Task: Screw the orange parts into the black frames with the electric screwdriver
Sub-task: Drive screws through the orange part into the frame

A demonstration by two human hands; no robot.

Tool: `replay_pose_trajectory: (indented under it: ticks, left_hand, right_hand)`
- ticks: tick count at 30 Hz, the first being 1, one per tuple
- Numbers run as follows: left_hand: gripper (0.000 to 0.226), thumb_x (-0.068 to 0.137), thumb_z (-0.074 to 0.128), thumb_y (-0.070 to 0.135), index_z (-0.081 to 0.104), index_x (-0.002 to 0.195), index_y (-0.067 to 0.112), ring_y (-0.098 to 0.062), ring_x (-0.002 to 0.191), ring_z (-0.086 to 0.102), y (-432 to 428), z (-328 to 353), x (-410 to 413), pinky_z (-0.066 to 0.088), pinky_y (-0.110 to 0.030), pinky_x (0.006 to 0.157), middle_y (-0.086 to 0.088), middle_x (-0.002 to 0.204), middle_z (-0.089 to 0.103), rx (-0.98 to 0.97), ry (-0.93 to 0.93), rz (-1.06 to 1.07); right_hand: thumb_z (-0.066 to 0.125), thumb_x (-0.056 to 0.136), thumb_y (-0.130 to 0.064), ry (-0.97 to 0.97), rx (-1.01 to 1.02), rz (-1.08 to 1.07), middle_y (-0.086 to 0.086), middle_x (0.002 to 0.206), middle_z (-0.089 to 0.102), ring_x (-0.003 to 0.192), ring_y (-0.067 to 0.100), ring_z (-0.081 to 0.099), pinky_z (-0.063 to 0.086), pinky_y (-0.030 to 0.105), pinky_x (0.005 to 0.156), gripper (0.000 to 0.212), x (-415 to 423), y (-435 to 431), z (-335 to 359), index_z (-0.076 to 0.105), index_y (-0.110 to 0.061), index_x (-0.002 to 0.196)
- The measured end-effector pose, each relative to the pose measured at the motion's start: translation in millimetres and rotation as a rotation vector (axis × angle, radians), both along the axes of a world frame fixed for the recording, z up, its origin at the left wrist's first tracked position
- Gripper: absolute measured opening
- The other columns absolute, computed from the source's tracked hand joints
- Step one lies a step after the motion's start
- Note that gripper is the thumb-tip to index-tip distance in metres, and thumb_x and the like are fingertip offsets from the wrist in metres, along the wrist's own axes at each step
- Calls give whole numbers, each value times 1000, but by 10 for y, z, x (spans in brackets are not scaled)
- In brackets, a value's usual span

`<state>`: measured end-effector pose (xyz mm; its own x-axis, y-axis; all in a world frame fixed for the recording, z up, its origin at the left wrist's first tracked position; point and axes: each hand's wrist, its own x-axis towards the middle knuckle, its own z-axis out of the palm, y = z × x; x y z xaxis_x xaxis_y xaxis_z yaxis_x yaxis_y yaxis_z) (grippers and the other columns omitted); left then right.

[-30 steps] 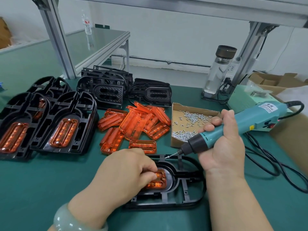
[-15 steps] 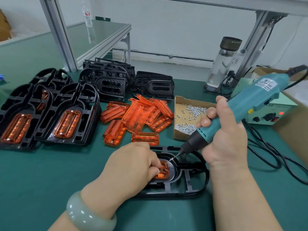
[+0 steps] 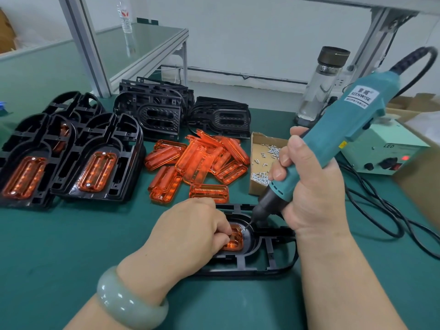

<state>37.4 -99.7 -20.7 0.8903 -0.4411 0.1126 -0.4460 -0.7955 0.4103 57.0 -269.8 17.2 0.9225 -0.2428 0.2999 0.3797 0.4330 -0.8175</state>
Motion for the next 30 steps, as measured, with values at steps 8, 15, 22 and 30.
replay_pose_trajectory:
  ticks: [8, 15, 22, 30]
  left_hand:
    - [18, 85, 60, 41, 70, 100, 40, -7, 92, 49, 2, -2, 0, 46, -29, 77, 16, 77, 43, -11, 6, 2]
    - [19, 84, 61, 40, 70, 101, 40, -8, 96, 51, -13, -1, -3, 47, -31, 79, 14, 82, 46, -14, 4, 8]
    - [16, 84, 61, 41, 70, 97, 39, -8, 92, 52, -16, 13, -11, 47, -30, 76, 14, 81, 45, -12, -11, 8]
    - [14, 84, 60, 39, 70, 95, 37, -8, 84, 47, -18, 16, -16, 47, -30, 76, 15, 73, 39, -1, -10, -6]
  right_hand:
    - [57, 85, -15, -37, -81, 15, -7, 56, 50, 44, 11, 46, 40, 21, 47, 11, -12, 42, 2, 55, -14, 96]
    - [60, 84, -16, -41, -143, 60, -6, 59, 52, 45, 13, 48, 41, 24, 50, 15, -5, 103, -6, 55, -16, 98]
    - [64, 79, -28, -141, -217, 224, -5, 62, 51, 47, 12, 47, 41, 23, 52, 30, -9, 158, -10, 56, -17, 105]
    - [64, 78, -21, -134, -182, 291, -4, 59, 48, 45, 12, 45, 41, 22, 51, 29, -20, 156, -2, 54, -14, 104]
